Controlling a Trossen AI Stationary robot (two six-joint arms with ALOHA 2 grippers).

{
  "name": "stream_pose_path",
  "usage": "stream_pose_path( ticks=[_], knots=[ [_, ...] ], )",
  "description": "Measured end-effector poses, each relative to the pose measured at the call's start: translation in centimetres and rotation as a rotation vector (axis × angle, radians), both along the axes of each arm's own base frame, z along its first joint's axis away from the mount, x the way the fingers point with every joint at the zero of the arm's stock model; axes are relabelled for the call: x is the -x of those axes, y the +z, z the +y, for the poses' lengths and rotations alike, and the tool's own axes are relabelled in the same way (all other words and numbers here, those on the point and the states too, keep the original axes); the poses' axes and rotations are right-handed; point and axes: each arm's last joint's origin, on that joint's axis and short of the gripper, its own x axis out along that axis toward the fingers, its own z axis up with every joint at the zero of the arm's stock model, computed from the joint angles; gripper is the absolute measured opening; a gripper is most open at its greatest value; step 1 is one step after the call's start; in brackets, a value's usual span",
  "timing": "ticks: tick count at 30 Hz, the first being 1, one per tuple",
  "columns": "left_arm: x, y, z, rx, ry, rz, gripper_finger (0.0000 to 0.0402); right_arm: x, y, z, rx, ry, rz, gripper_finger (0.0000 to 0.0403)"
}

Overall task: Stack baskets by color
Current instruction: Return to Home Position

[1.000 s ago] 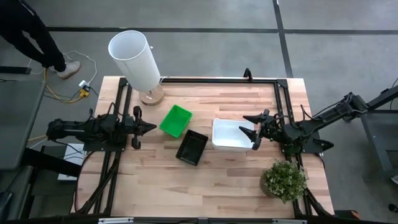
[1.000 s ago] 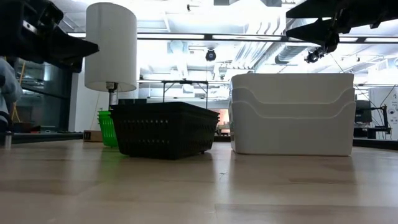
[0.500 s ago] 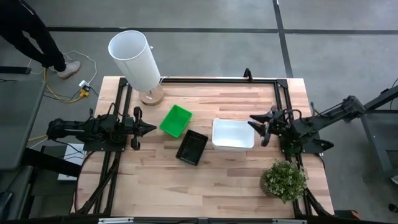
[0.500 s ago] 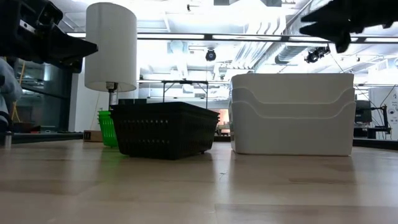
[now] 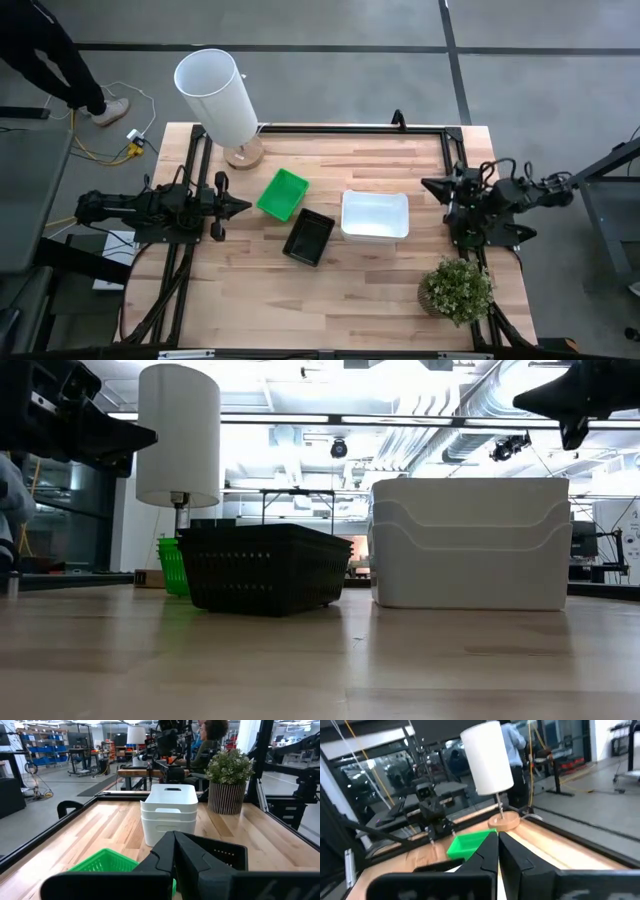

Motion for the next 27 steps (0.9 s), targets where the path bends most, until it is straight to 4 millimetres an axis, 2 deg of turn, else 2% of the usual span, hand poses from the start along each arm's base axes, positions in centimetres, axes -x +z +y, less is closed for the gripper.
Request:
stream_pose_path(
  ticks=[3,7,11,21,25,27],
  knots=[
    [0.0,0.0,0.0,0.0,-0.004,0.0,0.0,-0.4,-0.7,-0.1,0.022,-0.003,-0.021,0.0001],
    [0.0,0.0,0.0,0.0,-0.004,0.0,0.0,-1.6,-2.9,0.1,0.075,0.07,-0.037,0.0],
    [0.0,0.0,0.0,0.0,-0.004,0.0,0.0,-1.7,-3.0,-0.2,0.078,0.07,-0.059,0.0],
    [0.0,0.0,0.0,0.0,-0.004,-0.001,0.0,-2.0,-4.0,-0.3,0.073,0.114,0.008,0.0],
    [0.0,0.0,0.0,0.0,-0.004,-0.002,0.0,-2.7,-6.4,-0.1,0.084,0.138,-0.033,0.0],
    [0.0,0.1,0.0,0.0,-0.004,-0.003,0.0,-2.8,-7.0,-0.2,0.102,0.125,0.01,0.0]
  ],
)
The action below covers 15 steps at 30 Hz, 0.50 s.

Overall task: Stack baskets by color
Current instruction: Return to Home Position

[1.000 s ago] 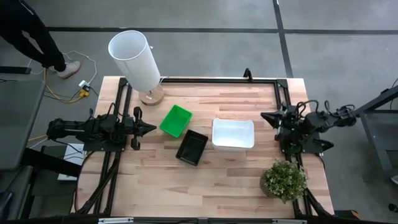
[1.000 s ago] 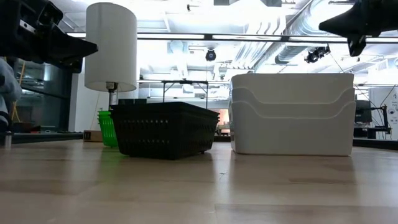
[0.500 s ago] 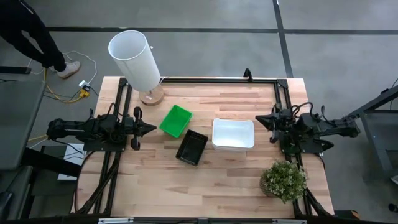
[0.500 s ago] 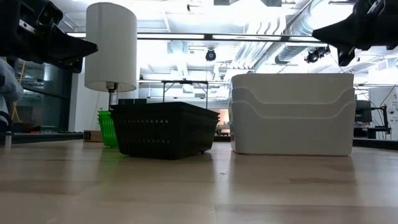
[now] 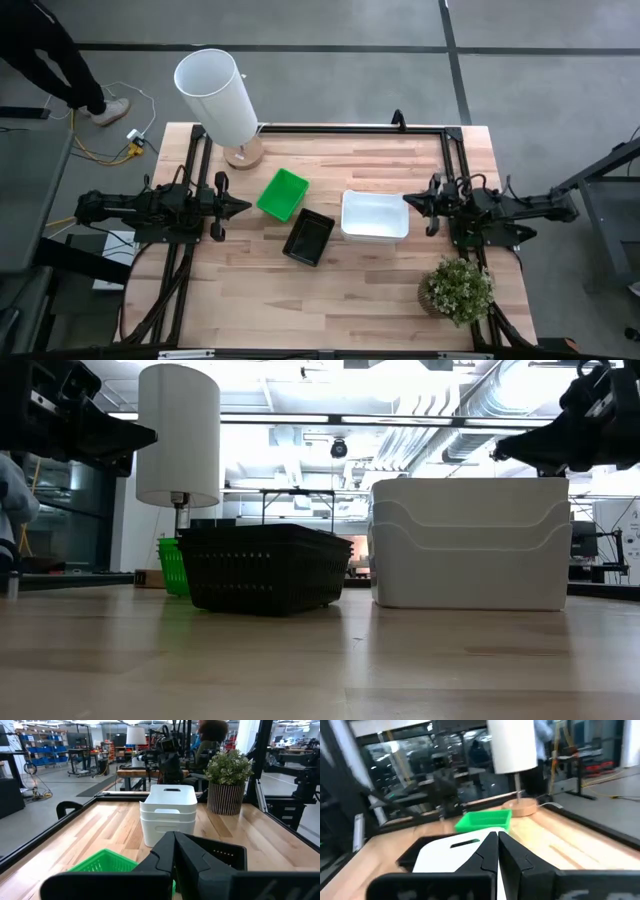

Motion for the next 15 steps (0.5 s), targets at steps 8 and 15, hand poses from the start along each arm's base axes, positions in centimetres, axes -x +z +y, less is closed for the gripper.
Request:
stream_pose_path(
  ticks=[8,15],
  knots=[
    [0.0,0.0,0.0,0.0,0.0,0.0,0.0001,-0.13,-0.24,0.31,0.086,0.125,0.026,0.0],
    [0.0,0.0,0.0,0.0,0.0,0.0,0.0001,-0.13,-0.23,0.3,0.084,0.121,0.026,0.0]
  ],
)
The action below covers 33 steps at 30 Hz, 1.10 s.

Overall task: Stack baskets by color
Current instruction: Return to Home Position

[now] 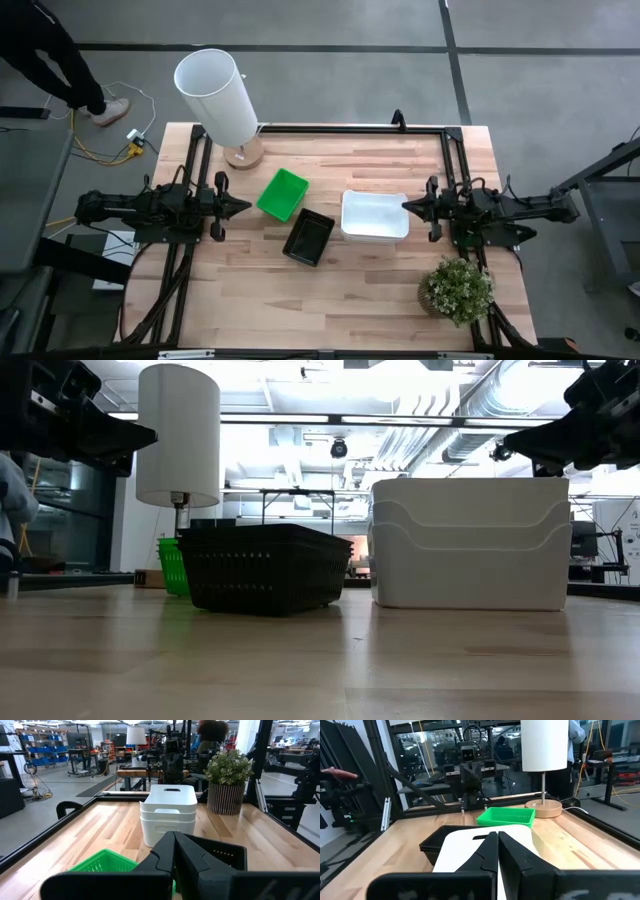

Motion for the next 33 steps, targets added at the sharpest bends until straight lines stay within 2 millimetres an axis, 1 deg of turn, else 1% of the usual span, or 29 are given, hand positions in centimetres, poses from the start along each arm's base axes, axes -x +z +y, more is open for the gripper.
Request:
stream_pose_path(
  ticks=[11,29,33],
  knots=[
    [0.03,0.05,-0.03,-0.001,0.003,-0.006,0.0001,0.0,-0.01,0.0,-0.062,0.002,-0.005,0.0],
    [0.02,0.01,-0.09,0.0,-0.015,-0.002,0.0001,0.07,0.08,0.0,-0.051,0.002,-0.017,0.0],
    [-0.21,-0.44,-0.17,-0.003,-0.051,-0.041,0.0,0.07,0.08,0.0,-0.051,0.002,-0.017,0.0]
  ],
)
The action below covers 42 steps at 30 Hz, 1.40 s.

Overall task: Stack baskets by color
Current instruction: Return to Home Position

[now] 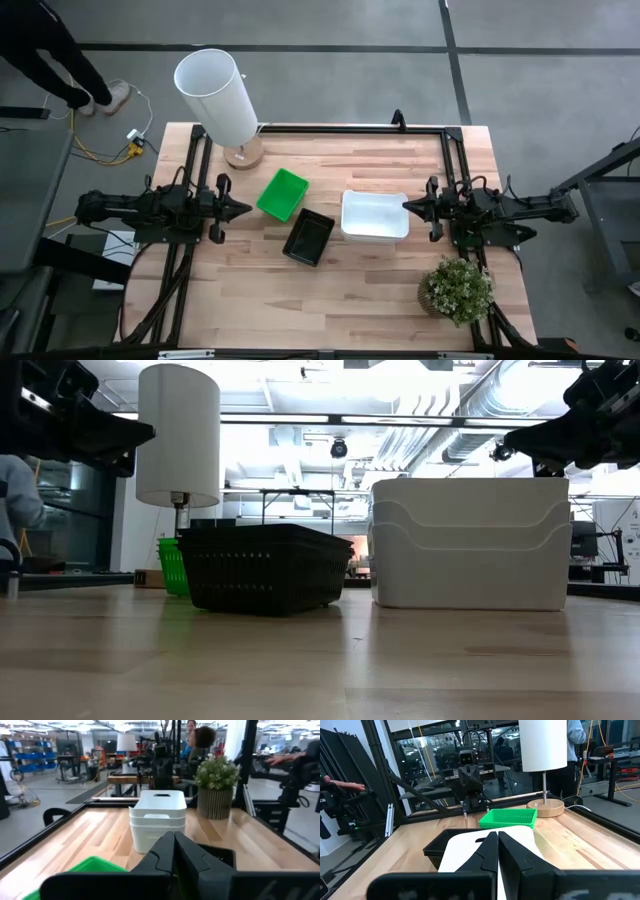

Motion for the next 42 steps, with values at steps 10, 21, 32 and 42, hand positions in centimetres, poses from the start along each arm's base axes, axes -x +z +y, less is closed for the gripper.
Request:
stream_pose_path(
  ticks=[10,21,32,42],
  knots=[
    [0.0,0.09,-0.04,0.0,-0.014,-0.006,0.0,-0.03,-0.03,0.0,0.0,0.0,0.003,0.0],
    [-0.02,0.05,-0.03,0.0,-0.01,-0.002,0.0,-0.09,-0.12,0.01,0.002,0.0,0.014,0.0],
    [-0.02,0.05,-0.03,0.0,-0.01,-0.001,0.0,-0.09,-0.13,0.01,0.002,0.0,0.014,0.0],
    [-0.02,0.06,-0.03,0.0,-0.01,-0.002,0.0,-0.1,-0.14,0.01,0.002,0.0,0.015,0.0]
  ],
)
